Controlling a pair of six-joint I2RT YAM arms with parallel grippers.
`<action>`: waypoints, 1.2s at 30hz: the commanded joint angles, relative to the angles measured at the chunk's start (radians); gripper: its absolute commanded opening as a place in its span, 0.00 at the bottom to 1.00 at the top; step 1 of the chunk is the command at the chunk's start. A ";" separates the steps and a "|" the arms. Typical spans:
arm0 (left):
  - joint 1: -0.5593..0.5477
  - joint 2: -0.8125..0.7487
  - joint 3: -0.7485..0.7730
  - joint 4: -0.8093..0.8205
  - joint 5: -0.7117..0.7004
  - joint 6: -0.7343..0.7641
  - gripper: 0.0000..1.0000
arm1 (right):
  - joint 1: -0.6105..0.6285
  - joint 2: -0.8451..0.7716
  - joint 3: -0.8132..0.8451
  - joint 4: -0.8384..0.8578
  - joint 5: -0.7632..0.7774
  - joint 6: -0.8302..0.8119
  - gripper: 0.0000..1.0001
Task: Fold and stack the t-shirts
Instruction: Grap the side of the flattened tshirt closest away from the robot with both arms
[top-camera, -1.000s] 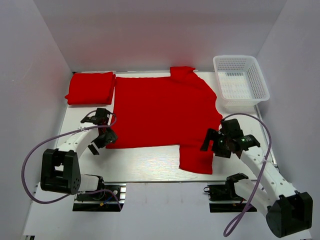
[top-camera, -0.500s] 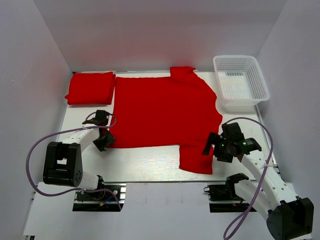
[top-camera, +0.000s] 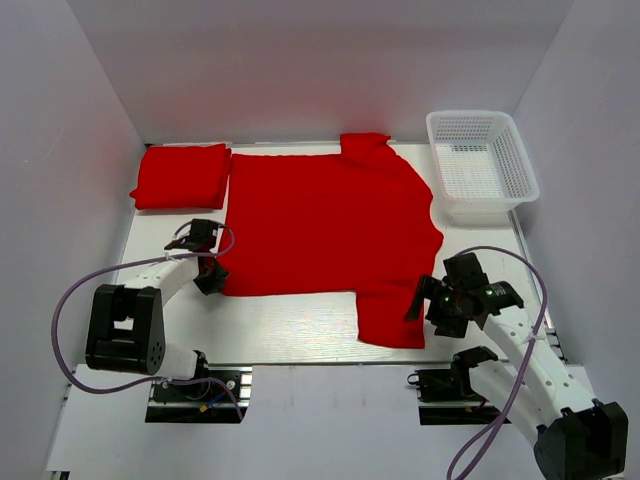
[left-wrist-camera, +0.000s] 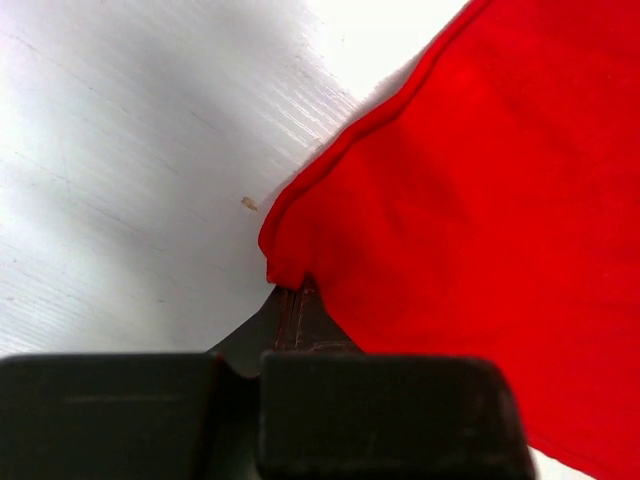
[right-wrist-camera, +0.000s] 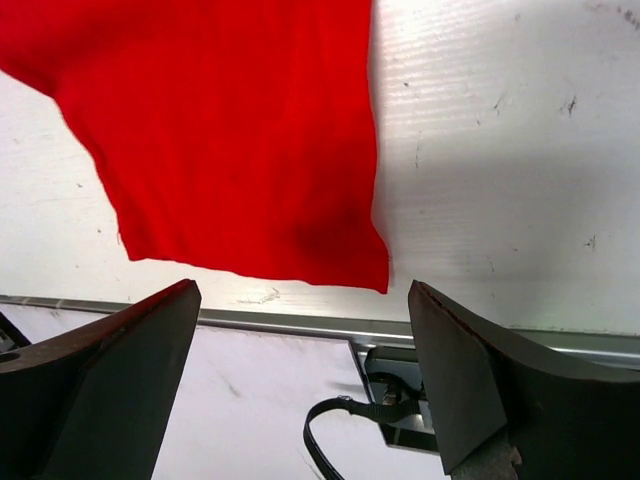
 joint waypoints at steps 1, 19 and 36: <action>-0.002 0.026 -0.076 0.021 0.058 0.010 0.00 | 0.007 0.021 0.013 -0.016 -0.022 0.042 0.90; -0.002 -0.003 -0.067 0.001 0.105 0.030 0.00 | 0.033 0.107 -0.160 0.238 -0.015 0.186 0.74; -0.002 -0.152 -0.049 -0.118 0.151 0.030 0.00 | 0.053 -0.031 -0.045 0.049 -0.013 0.166 0.00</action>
